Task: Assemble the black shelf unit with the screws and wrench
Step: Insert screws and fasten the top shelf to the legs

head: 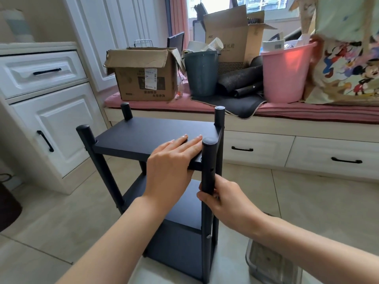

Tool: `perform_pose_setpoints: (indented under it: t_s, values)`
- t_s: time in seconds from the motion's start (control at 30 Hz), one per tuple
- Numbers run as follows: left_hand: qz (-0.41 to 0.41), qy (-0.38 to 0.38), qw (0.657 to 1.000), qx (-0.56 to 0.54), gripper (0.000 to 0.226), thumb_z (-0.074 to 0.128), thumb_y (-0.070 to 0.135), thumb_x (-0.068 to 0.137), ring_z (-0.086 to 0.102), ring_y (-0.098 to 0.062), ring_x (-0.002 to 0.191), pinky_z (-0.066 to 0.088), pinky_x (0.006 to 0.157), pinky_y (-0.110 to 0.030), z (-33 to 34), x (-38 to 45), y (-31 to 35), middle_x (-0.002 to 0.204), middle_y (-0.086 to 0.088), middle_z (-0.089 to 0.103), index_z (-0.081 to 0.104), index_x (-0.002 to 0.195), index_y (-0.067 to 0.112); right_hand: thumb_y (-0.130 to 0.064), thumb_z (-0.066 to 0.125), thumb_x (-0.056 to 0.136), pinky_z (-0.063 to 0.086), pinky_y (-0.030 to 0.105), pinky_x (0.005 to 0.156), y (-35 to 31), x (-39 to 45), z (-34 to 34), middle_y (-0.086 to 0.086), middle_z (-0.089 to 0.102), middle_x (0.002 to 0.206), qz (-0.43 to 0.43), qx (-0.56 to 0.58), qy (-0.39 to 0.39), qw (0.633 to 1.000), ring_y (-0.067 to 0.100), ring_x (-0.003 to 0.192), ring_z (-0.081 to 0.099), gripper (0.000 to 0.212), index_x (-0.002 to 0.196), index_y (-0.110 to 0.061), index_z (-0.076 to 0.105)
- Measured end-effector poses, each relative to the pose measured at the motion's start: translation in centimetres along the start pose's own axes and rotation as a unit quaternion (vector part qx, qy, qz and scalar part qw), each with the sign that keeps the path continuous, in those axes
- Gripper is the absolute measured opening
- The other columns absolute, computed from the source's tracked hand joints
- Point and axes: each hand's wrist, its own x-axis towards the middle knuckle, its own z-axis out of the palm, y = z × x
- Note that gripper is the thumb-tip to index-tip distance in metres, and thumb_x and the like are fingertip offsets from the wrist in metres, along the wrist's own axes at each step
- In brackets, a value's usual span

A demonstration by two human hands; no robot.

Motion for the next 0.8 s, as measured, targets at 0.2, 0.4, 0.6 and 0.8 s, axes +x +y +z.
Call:
perform_pose_setpoints:
  t_s: [0.2, 0.4, 0.6, 0.8]
  values:
    - [0.013, -0.003, 1.000, 0.000, 0.030, 0.073, 0.015, 0.086, 0.068, -0.031, 0.113, 0.055, 0.093, -0.050, -0.12, -0.25, -0.01, 0.119, -0.001, 0.072, 0.075, 0.116, 0.015, -0.026, 0.061, 0.096, 0.045, 0.011, 0.065, -0.02, 0.10, 0.26, -0.008, 0.058, 0.080, 0.000, -0.017, 0.000, 1.000, -0.002, 0.068, 0.053, 0.021, 0.085, -0.032, 0.044]
    - [-0.003, -0.067, 0.998, 0.000, 0.060, 0.085, 0.007, 0.067, 0.064, -0.032, 0.121, 0.050, 0.100, -0.052, -0.79, -0.36, 0.05, 0.127, -0.003, 0.069, 0.070, 0.125, 0.013, -0.023, 0.061, 0.096, 0.044, 0.009, 0.064, -0.18, 0.51, 0.35, -0.009, 0.060, 0.085, -0.001, -0.008, -0.004, 1.000, 0.005, 0.071, 0.055, 0.014, 0.092, -0.028, 0.048]
    - [-0.008, -0.068, 0.998, 0.009, 0.052, 0.085, 0.014, 0.075, 0.064, -0.032, 0.120, 0.049, 0.100, -0.050, -0.82, -0.37, 0.69, 0.126, -0.005, 0.069, 0.069, 0.125, 0.011, -0.021, 0.061, 0.096, 0.043, 0.007, 0.065, -0.43, 0.36, 0.13, -0.011, 0.060, 0.087, -0.003, 0.005, -0.001, 1.000, 0.005, 0.075, 0.056, 0.022, 0.088, -0.035, 0.045]
    - [-0.017, -0.073, 0.997, 0.013, 0.052, 0.083, 0.011, 0.074, 0.063, -0.033, 0.122, 0.048, 0.101, -0.050, -0.48, -0.32, 0.66, 0.127, -0.005, 0.069, 0.069, 0.125, 0.010, -0.024, 0.059, 0.097, 0.044, 0.009, 0.064, -0.14, 0.43, 0.32, -0.012, 0.058, 0.086, -0.011, -0.008, 0.005, 1.000, 0.004, 0.074, 0.055, 0.016, 0.094, -0.030, 0.045]
